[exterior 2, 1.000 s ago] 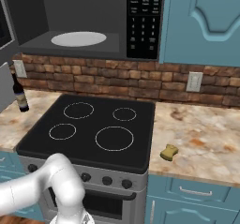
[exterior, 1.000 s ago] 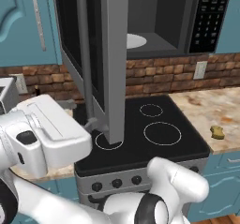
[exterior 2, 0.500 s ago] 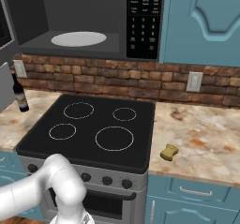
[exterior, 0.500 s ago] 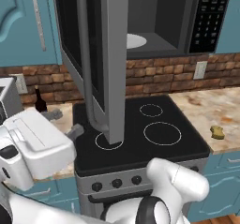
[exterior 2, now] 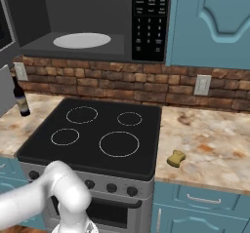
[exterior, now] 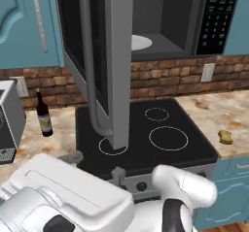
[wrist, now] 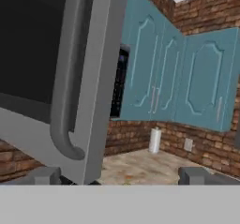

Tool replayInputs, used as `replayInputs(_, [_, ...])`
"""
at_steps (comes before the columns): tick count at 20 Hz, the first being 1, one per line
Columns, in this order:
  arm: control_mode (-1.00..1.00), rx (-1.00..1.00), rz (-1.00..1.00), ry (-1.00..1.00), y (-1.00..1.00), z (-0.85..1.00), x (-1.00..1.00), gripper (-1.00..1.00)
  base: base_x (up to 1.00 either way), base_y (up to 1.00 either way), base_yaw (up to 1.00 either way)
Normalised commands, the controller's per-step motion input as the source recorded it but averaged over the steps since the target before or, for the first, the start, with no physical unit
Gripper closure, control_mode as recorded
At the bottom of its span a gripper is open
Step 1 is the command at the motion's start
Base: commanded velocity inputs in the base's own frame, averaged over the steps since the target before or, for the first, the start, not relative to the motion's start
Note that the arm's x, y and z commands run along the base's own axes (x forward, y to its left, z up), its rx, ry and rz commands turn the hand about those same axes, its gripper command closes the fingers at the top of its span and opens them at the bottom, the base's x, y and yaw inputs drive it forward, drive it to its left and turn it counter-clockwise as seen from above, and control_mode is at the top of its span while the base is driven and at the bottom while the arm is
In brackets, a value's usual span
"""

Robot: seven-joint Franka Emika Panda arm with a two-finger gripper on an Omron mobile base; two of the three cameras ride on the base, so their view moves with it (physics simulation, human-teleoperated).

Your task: Place the sponge inside the microwave to prepare for sanitizing.

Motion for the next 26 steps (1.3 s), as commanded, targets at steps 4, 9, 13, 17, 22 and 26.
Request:
replayInputs(4, [-1.0,0.26,0.46,0.1,-0.79,0.0,-0.6,-1.0,0.0,0.0,0.0])
replayInputs(9, [-1.0,0.25,0.5,0.15,-0.75,0.02,-0.19,-1.0,0.0,0.0,0.0])
replayInputs(13, [-1.0,0.33,0.39,0.2,-0.8,0.13,-0.02,-1.0,0.0,0.0,0.0])
replayInputs(17, [-1.0,0.34,0.29,0.28,-0.8,0.23,0.02,-1.0,0.0,0.0,0.0])
replayInputs(22, [-1.0,0.29,0.08,0.31,-0.95,0.18,0.01,-1.0,0.0,0.0,0.0])
replayInputs(26, [-1.0,0.39,0.0,0.3,-1.0,0.22,-0.13,-1.0,0.0,0.0,0.0])
